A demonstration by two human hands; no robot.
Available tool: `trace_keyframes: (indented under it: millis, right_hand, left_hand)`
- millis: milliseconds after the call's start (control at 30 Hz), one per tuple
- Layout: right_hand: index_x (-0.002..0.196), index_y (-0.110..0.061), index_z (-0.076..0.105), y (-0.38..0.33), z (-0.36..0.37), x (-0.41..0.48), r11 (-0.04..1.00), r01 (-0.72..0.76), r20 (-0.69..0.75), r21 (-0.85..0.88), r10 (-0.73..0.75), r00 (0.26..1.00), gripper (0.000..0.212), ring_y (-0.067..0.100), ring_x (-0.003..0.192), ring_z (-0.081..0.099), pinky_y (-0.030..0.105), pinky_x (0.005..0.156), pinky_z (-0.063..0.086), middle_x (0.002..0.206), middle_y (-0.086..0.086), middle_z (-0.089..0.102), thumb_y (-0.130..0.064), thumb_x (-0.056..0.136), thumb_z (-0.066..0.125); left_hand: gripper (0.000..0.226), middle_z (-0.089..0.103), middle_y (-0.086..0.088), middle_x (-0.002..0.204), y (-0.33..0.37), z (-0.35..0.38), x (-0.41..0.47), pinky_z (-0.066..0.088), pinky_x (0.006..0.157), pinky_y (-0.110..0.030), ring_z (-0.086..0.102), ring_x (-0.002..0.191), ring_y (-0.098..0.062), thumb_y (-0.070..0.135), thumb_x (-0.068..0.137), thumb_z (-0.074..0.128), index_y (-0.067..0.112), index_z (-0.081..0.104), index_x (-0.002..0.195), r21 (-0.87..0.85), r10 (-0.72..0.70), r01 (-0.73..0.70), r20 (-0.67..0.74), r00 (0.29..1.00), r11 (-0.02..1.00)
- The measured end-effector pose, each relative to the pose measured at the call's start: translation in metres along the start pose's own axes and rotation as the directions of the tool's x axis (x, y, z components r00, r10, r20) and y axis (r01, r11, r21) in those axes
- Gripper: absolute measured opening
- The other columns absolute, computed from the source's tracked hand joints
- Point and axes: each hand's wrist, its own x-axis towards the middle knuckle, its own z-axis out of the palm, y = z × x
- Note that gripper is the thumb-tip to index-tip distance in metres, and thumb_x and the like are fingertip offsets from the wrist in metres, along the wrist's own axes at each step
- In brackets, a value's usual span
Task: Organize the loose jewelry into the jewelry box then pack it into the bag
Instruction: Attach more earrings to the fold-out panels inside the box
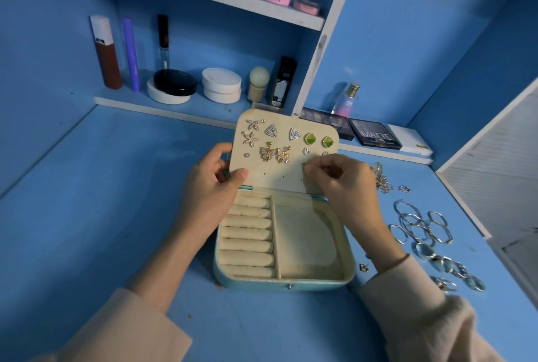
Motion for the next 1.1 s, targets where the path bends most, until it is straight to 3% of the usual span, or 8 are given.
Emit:
trace_keyframes:
  millis: [233,433,533,633,733,800,900,1100]
  right_hand:
    - [0.075,-0.022,0.071,-0.001,0.002,-0.003,0.990,0.053,-0.046,-0.133,-0.059,0.997,0.006,0.017,0.075,0.059,0.041,0.072,0.050,0.078,-0.002,0.067,-0.025,0.080,0.069]
    - [0.082,-0.020,0.073,-0.001,-0.035,-0.004,0.986,0.076,0.029,-0.150,-0.072,0.997,0.008,0.009,0.060,0.050,0.012,0.055,0.037,0.067,-0.001,0.063,-0.015,0.082,0.066]
    - [0.080,-0.024,0.072,0.010,-0.063,-0.003,0.981,0.067,0.154,-0.183,-0.038,0.987,0.007,0.015,0.067,0.057,0.017,0.060,0.042,0.074,0.003,0.069,-0.018,0.082,0.068]
    - [0.073,-0.030,0.070,0.026,-0.084,-0.004,0.950,0.100,0.268,-0.296,-0.017,0.963,0.015,0.015,0.070,0.060,0.016,0.063,0.043,0.074,-0.002,0.070,-0.017,0.080,0.070]
    - [0.069,-0.034,0.066,0.038,-0.093,-0.011,0.921,0.096,0.336,-0.377,0.040,0.941,0.022,0.009,0.065,0.058,0.013,0.062,0.043,0.069,-0.004,0.068,-0.015,0.079,0.071]
    - [0.070,-0.033,0.064,0.045,-0.094,-0.016,0.901,0.092,0.348,-0.424,0.068,0.935,0.022,0.005,0.064,0.057,0.011,0.062,0.042,0.067,-0.008,0.065,-0.013,0.079,0.070]
    - [0.077,-0.028,0.066,0.053,-0.092,-0.020,0.876,0.081,0.323,-0.476,0.088,0.942,0.017,0.007,0.068,0.058,0.008,0.064,0.040,0.069,-0.009,0.063,-0.011,0.080,0.068]
    - [0.085,-0.017,0.071,0.059,-0.086,-0.022,0.878,0.045,0.247,-0.477,0.085,0.965,0.005,0.020,0.073,0.059,0.010,0.062,0.039,0.074,0.004,0.066,-0.016,0.081,0.068]
  left_hand:
    - [0.033,0.070,0.008,0.084,0.001,0.000,-0.001,0.039,0.054,-0.007,0.059,0.067,-0.006,0.008,0.086,0.064,0.039,0.054,0.094,-0.026,-0.008,0.008,-0.003,1.000,1.000]
    - [0.032,0.070,0.004,0.083,0.001,0.000,-0.001,0.042,0.061,-0.019,0.057,0.067,-0.011,0.009,0.086,0.064,0.038,0.054,0.093,-0.010,-0.009,0.009,-0.006,1.000,1.000]
    - [0.032,0.069,0.003,0.082,0.002,0.001,0.000,0.042,0.063,-0.024,0.056,0.067,-0.014,0.007,0.086,0.064,0.036,0.055,0.095,-0.026,-0.004,0.004,-0.003,1.000,1.000]
    - [0.033,0.069,-0.010,0.083,0.002,0.003,0.000,0.045,0.068,-0.035,0.058,0.073,-0.033,0.004,0.085,0.063,0.035,0.055,0.089,-0.045,0.006,-0.006,-0.004,1.000,0.999]
    - [0.033,0.069,-0.006,0.081,0.000,0.002,0.001,0.043,0.064,-0.029,0.055,0.071,-0.030,0.003,0.085,0.063,0.034,0.055,0.088,-0.053,0.008,-0.008,-0.004,1.000,0.999]
    - [0.031,0.069,0.000,0.080,-0.001,0.002,0.001,0.042,0.062,-0.022,0.054,0.070,-0.027,0.002,0.085,0.064,0.032,0.056,0.091,-0.056,0.009,-0.010,-0.004,1.000,0.998]
    - [0.028,0.070,-0.002,0.083,-0.002,0.002,0.001,0.044,0.069,-0.031,0.056,0.074,-0.036,0.003,0.085,0.064,0.026,0.058,0.099,-0.061,0.003,-0.003,0.002,1.000,0.998]
    - [0.032,0.069,-0.002,0.081,0.001,0.002,0.000,0.044,0.070,-0.033,0.056,0.072,-0.025,0.003,0.085,0.064,0.034,0.057,0.091,-0.067,0.003,-0.002,0.004,1.000,0.998]
